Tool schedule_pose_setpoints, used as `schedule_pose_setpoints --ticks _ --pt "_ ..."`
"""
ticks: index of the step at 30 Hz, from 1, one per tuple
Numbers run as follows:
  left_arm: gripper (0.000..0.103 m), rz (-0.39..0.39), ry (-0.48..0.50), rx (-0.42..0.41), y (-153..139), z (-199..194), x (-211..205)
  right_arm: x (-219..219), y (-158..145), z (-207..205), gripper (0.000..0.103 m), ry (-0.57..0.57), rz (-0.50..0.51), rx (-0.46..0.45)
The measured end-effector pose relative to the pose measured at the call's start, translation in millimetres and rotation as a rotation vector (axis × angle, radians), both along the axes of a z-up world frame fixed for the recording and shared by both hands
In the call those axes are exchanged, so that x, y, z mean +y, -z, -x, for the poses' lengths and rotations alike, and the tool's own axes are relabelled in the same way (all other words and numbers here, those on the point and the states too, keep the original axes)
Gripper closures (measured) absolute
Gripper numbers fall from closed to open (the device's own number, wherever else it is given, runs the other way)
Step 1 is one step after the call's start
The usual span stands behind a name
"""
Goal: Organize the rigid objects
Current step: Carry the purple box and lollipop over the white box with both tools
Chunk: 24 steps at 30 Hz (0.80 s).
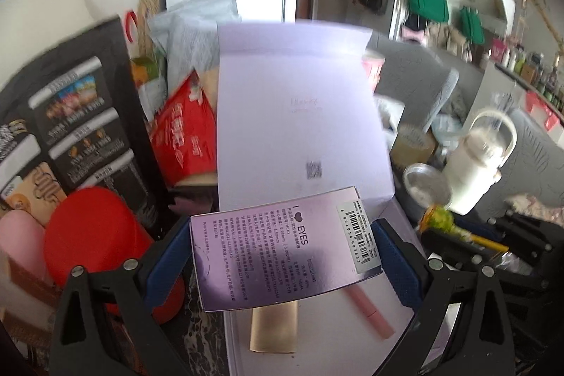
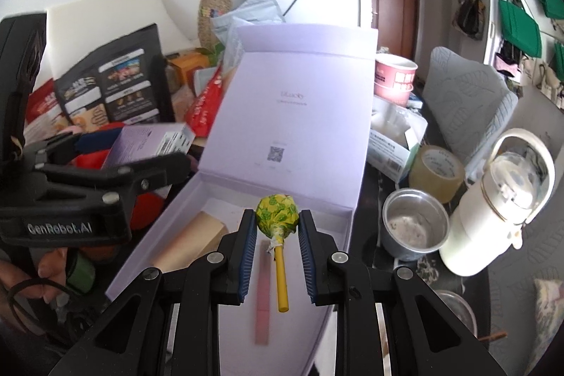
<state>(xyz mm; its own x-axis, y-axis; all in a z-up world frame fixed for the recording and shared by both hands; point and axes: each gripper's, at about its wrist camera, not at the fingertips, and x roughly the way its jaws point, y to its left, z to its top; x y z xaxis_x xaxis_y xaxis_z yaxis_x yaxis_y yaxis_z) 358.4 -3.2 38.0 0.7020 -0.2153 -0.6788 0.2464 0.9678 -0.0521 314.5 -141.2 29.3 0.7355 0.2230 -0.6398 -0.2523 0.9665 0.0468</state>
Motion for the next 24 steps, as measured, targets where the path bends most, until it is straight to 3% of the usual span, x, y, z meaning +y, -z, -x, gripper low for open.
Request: schedule_pose_setpoints --ticks 24 --pt "0.003 -0.143 0.015 0.231 74 -42 -16 2 56 -43 0.079 0.06 0.045 0.144"
